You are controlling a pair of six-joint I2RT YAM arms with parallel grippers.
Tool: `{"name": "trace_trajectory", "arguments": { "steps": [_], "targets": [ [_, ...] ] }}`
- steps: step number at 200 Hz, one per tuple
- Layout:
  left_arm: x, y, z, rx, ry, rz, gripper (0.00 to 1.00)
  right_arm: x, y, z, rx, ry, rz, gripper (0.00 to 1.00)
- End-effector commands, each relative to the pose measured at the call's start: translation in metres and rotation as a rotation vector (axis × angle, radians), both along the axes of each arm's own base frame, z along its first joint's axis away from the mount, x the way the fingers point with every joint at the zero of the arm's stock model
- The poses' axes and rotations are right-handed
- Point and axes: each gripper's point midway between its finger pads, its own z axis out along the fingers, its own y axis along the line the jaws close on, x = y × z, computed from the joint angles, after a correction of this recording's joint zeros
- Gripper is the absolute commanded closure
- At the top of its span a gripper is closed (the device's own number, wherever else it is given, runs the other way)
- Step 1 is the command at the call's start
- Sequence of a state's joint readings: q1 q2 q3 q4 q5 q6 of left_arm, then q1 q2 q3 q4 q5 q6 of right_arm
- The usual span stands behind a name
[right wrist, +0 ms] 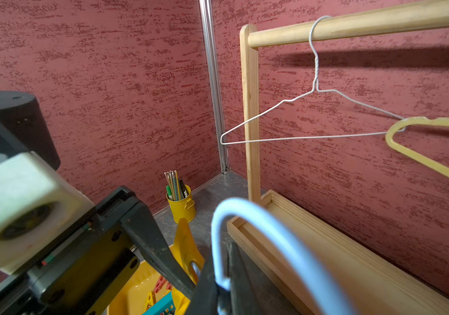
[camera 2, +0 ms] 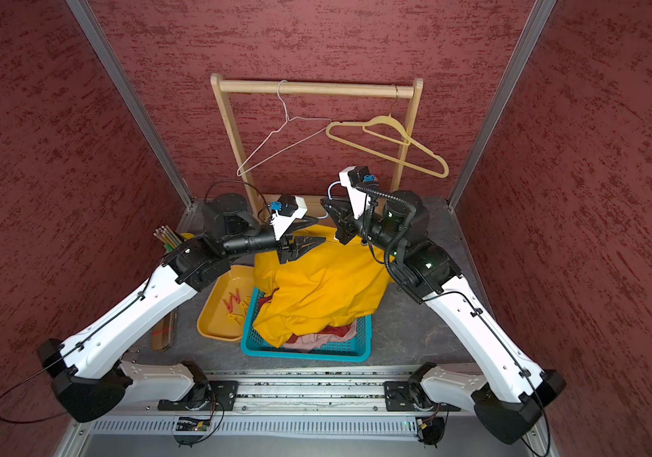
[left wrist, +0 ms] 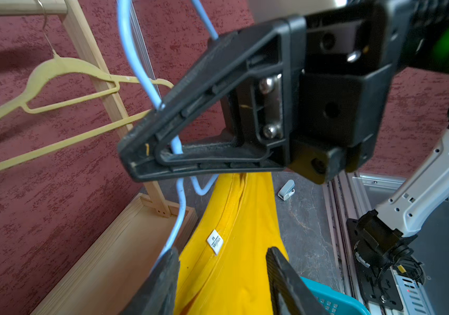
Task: Remove the clothespins securing t-shirts to the hanger
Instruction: Adjust the hanger.
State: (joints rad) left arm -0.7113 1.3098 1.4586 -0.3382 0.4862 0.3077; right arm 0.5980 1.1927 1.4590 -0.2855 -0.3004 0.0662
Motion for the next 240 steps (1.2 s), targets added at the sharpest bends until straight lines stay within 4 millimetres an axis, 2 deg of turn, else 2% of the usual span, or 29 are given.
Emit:
{"name": "trace_trajectory", "arguments": {
  "steps": [1,29,54,92,115,146,180,205,223,240],
  "targets": [
    [0.012,0.002,0.009,0.015,-0.078,0.045,0.47,-0.019,0.002,0.013,0.014,-0.045,0.068,1.00],
    [0.016,-0.001,0.002,0.032,-0.069,0.045,0.52,-0.025,0.008,0.008,0.003,-0.045,0.116,1.00],
    [0.015,0.004,0.004,0.037,-0.083,0.060,0.54,-0.024,0.010,0.004,-0.014,-0.046,0.122,1.00],
    [-0.009,0.017,0.014,0.025,-0.140,0.016,0.51,-0.009,0.002,-0.001,-0.034,-0.035,0.031,1.00],
    [-0.018,0.026,0.020,0.004,-0.174,0.018,0.50,-0.007,0.003,-0.002,-0.037,-0.038,0.032,1.00],
    [-0.004,0.036,0.022,0.004,-0.174,0.080,0.49,-0.012,0.011,-0.002,-0.034,-0.039,0.086,1.00],
    [0.018,0.037,0.007,0.033,-0.114,0.089,0.49,-0.023,0.019,-0.002,-0.028,-0.038,0.172,1.00],
    [0.014,0.026,-0.005,0.058,-0.063,-0.003,0.50,-0.027,0.023,-0.003,-0.032,-0.031,0.209,1.00],
    [0.008,0.022,-0.011,0.062,-0.045,-0.056,0.54,-0.028,0.024,-0.003,-0.032,-0.037,0.213,1.00],
    [0.005,0.022,-0.014,0.063,-0.041,-0.075,0.68,-0.031,0.024,0.001,-0.024,-0.056,0.229,1.00]
  ]
}}
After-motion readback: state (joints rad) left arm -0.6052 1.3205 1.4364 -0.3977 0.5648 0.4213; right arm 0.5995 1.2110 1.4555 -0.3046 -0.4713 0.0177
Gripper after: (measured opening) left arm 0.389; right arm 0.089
